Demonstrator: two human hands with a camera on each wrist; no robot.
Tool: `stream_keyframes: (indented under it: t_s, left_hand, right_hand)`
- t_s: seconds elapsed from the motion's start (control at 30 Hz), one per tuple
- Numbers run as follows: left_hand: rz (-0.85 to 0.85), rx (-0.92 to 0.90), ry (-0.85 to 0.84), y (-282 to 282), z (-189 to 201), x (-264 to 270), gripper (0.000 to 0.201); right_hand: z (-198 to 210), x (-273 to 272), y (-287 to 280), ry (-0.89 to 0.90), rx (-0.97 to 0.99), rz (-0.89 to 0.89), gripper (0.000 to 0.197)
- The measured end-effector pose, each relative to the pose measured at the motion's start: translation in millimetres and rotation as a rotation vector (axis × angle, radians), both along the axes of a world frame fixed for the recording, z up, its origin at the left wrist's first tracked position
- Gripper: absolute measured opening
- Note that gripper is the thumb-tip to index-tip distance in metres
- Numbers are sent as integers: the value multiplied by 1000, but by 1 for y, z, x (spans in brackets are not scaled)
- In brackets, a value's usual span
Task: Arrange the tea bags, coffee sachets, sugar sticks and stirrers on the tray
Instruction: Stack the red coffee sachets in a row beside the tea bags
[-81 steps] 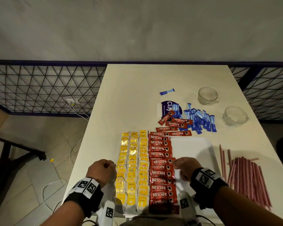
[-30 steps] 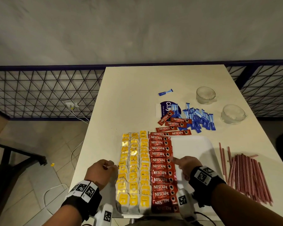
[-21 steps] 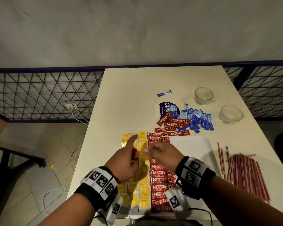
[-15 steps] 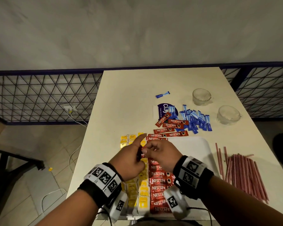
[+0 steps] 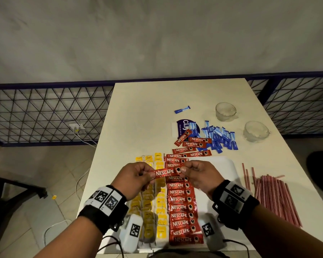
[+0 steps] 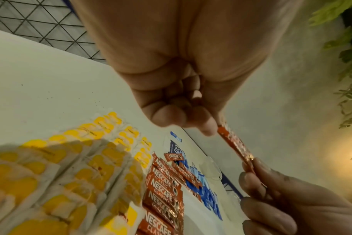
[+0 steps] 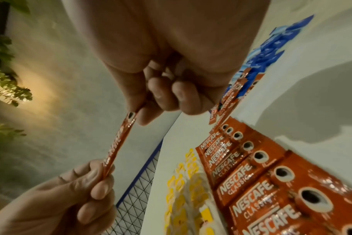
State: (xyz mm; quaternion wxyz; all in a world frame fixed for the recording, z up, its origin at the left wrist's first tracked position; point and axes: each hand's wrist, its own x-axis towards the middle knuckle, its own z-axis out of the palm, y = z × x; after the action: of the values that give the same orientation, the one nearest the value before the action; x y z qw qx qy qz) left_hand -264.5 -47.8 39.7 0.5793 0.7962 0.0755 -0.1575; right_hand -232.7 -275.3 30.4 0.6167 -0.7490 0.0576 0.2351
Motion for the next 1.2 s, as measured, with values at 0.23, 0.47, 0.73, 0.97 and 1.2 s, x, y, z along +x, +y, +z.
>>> stream_keyframes:
  t_s: [0.23,0.47,0.73,0.97,1.2]
  left_hand:
    - [205,440,74,25,-29,-7,13]
    - [189,455,380,69,-86,-35,10]
    - [123,494,334,67,-100,-37,9]
    - [92,502,354,59,-92,-38,12]
    - [67,524,356,56,-88,-39,7]
  right_hand:
    - [-22,-5,-27,260,-4,-93,15]
    - [-59,-18,-37,443,-141,-125,7]
    - [-69,-20,-25,461,-296,-110,7]
    - [-72,-17,-20,422,-451,-105,14]
    - [-72,-16,-16,337,-569,-33,23]
